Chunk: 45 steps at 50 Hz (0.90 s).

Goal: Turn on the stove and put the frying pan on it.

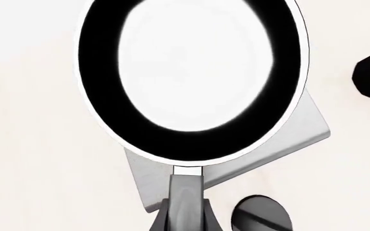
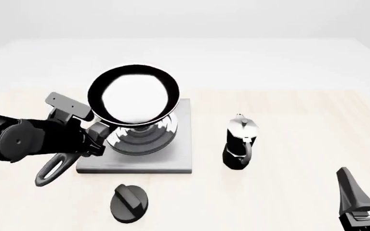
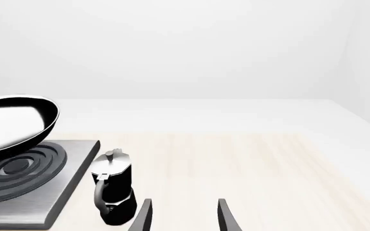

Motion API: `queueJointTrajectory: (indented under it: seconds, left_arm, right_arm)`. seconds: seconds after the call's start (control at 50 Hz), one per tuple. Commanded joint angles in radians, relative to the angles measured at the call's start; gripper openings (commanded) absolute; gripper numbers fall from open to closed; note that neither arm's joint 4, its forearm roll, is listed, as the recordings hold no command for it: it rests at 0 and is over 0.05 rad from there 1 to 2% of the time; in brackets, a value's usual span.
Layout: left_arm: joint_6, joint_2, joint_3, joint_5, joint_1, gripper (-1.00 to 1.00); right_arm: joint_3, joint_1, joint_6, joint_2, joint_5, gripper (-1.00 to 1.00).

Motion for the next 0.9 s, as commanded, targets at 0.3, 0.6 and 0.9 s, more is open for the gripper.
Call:
queueJointTrajectory:
  seconds: [0.3,0.6,0.9]
  left_arm:
    - [-0.02,0.078,0.056,-0.146,-0.02,-1.0]
    - [-0.029,0.116,0.064,-0.172,-0.022,-1.0]
    - [-0.037,0.13,0.054,-0.173,-0.016,-1.0]
  right_arm:
    - [0.0,0.0,0.0,0.001,0.0,1.0]
    - [0.0,0.0,0.0,0.0,0.0,1.0]
    - [0.0,0.0,0.0,0.0,0.0,1.0]
